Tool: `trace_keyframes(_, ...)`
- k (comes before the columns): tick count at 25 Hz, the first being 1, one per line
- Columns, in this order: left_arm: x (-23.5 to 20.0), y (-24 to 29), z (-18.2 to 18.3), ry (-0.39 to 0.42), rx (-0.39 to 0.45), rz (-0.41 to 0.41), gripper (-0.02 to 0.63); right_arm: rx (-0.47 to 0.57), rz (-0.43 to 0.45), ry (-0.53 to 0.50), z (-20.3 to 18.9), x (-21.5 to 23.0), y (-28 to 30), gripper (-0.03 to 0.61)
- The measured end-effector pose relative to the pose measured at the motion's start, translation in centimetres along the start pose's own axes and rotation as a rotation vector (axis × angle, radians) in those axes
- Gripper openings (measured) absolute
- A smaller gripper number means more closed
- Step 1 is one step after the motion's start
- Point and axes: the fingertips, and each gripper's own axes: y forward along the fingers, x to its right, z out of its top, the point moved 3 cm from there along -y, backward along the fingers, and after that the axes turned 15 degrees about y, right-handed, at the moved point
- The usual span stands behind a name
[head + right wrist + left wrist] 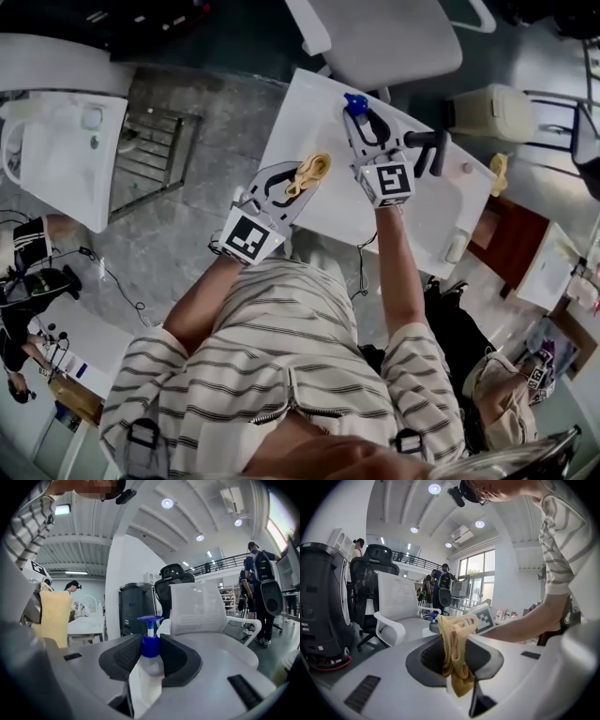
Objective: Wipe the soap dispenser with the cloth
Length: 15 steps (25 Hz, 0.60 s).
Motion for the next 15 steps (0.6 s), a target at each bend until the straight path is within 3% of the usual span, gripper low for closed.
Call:
trace_keyframes(6, 0.3, 0.8, -0.7, 0.017, -0.042, -0.031, 0.091, -0.078, 0.036, -0.052, -2.3, 0.8, 2.0, 0.123)
trace_keyframes(15, 0.7, 1.2, -1.1, -0.025, -0.024, -0.041, 0.091, -0.082, 0.084, -0.066, -3.6, 0.9, 3.7, 0.123)
